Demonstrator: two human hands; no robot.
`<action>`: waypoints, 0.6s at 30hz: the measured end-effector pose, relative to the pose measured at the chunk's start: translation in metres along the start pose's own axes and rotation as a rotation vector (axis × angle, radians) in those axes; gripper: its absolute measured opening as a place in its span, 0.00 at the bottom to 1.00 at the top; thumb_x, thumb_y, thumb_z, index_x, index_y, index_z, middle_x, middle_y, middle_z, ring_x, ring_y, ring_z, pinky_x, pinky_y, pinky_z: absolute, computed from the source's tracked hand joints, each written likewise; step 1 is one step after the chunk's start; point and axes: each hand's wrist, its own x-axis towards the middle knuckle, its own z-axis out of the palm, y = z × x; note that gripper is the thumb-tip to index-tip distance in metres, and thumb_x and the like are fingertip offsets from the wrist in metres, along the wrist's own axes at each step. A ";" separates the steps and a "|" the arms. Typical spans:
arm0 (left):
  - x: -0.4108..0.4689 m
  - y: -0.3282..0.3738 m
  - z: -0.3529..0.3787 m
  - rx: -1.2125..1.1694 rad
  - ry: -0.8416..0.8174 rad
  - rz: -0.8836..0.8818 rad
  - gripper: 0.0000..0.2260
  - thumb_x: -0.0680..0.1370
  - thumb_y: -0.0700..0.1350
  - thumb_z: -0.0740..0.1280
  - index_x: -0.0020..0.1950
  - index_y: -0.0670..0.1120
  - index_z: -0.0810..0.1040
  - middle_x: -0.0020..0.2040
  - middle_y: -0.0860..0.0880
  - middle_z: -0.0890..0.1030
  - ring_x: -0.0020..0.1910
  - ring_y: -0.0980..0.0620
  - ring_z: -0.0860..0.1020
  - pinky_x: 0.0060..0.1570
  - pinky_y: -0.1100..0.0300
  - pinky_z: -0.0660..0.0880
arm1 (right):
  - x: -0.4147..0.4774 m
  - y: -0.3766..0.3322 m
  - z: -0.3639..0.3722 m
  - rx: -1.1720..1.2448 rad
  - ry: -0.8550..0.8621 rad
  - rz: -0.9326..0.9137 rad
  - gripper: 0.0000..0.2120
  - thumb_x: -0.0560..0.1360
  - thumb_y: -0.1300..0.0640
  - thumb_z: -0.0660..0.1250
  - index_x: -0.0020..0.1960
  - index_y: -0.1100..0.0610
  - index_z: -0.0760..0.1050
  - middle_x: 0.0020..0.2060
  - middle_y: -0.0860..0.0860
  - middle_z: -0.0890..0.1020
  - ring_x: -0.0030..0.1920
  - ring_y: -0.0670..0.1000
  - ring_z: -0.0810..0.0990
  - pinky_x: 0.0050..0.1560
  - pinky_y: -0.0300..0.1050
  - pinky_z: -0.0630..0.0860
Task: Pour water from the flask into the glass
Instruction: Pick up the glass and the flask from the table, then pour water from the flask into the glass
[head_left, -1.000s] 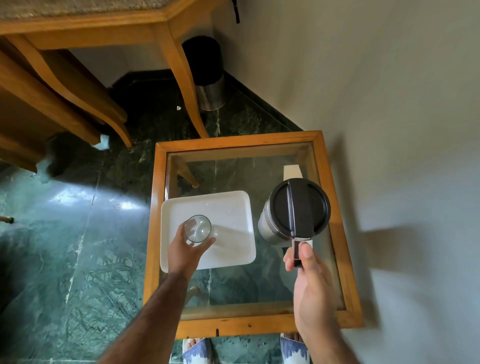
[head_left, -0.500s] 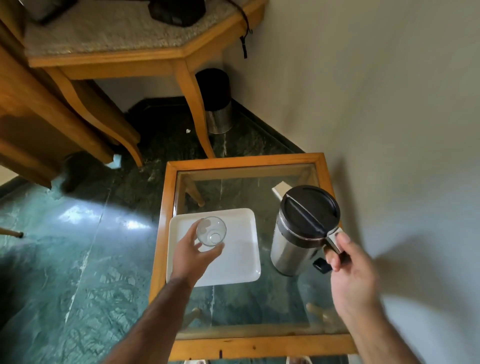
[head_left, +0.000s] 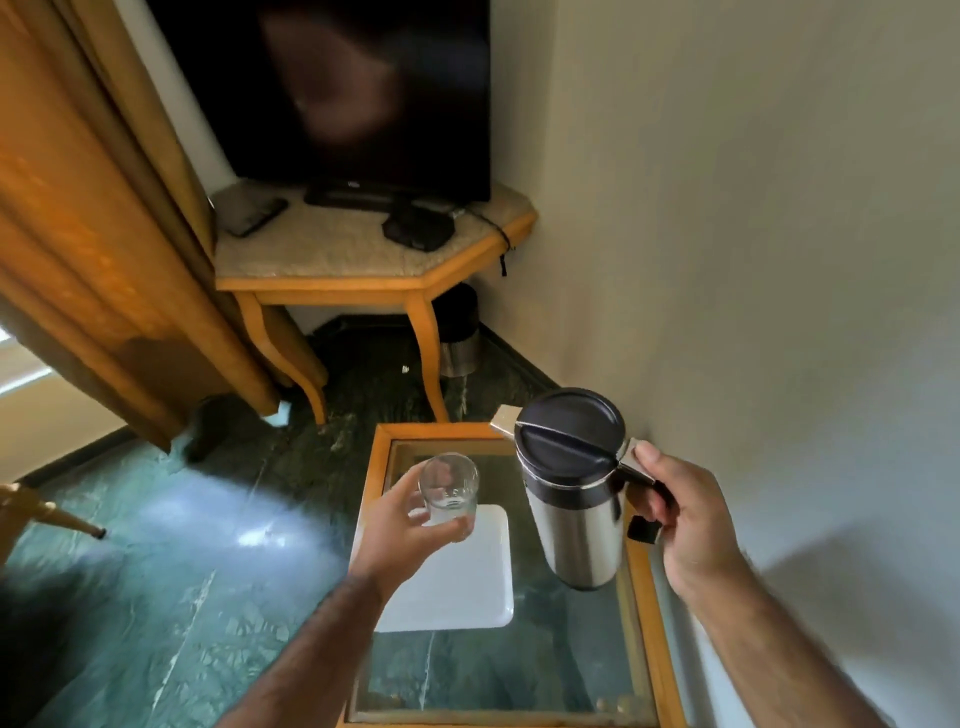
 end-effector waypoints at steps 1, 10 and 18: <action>-0.005 0.019 -0.007 -0.015 0.007 0.017 0.35 0.61 0.59 0.81 0.67 0.57 0.79 0.61 0.55 0.84 0.62 0.49 0.83 0.64 0.49 0.81 | 0.000 -0.023 0.004 -0.010 -0.017 -0.024 0.34 0.63 0.35 0.78 0.26 0.57 0.61 0.21 0.48 0.63 0.26 0.52 0.60 0.35 0.54 0.55; -0.044 0.152 -0.062 -0.074 -0.014 0.108 0.25 0.71 0.46 0.82 0.60 0.64 0.75 0.59 0.55 0.83 0.61 0.50 0.83 0.65 0.47 0.81 | -0.005 -0.172 0.043 -0.114 -0.130 -0.108 0.26 0.65 0.38 0.73 0.26 0.51 0.61 0.23 0.47 0.61 0.26 0.49 0.58 0.27 0.38 0.59; -0.076 0.227 -0.111 -0.109 0.037 0.233 0.27 0.63 0.57 0.82 0.59 0.68 0.78 0.59 0.55 0.86 0.61 0.51 0.83 0.61 0.47 0.83 | -0.009 -0.295 0.074 -0.251 -0.276 -0.164 0.26 0.70 0.43 0.74 0.26 0.50 0.61 0.22 0.46 0.60 0.25 0.48 0.56 0.25 0.37 0.58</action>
